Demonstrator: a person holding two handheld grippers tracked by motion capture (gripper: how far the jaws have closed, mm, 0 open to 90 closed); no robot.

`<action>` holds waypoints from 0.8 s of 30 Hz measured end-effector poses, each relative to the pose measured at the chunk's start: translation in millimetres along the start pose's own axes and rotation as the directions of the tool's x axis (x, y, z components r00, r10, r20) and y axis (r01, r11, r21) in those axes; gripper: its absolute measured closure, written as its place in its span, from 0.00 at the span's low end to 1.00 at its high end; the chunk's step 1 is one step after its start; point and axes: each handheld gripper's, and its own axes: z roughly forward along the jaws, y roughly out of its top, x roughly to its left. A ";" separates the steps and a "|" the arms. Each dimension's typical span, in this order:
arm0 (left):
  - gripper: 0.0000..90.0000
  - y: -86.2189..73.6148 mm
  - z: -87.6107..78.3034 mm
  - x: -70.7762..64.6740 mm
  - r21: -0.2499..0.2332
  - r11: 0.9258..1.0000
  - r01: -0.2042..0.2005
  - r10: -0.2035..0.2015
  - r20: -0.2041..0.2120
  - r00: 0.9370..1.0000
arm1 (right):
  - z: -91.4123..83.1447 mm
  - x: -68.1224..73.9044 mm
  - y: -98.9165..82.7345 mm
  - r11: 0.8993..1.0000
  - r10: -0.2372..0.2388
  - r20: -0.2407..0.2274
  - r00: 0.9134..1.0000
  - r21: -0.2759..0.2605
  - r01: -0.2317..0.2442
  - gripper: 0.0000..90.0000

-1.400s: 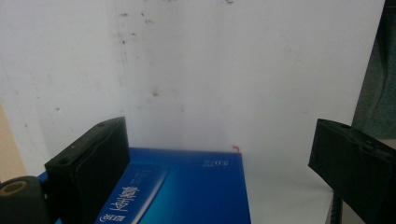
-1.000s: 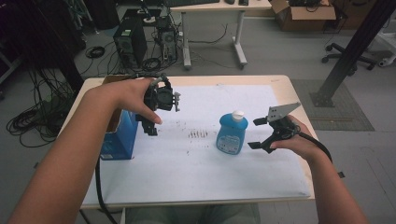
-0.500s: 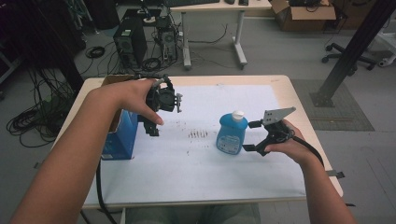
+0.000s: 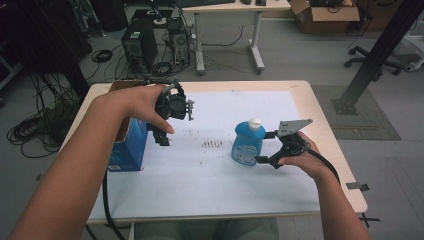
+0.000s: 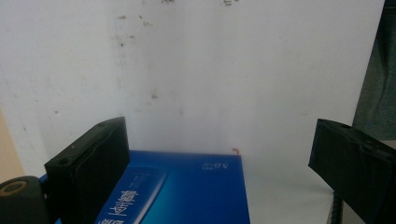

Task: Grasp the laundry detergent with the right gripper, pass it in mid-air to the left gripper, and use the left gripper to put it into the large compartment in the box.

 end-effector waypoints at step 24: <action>0.06 0.6 2.5 -1.2 -0.003 1.000 0.000 0.000 -0.004 1.000 | 22.3 2.7 -14.0 0.995 0.050 -0.014 0.999 -0.087 -0.051 0.02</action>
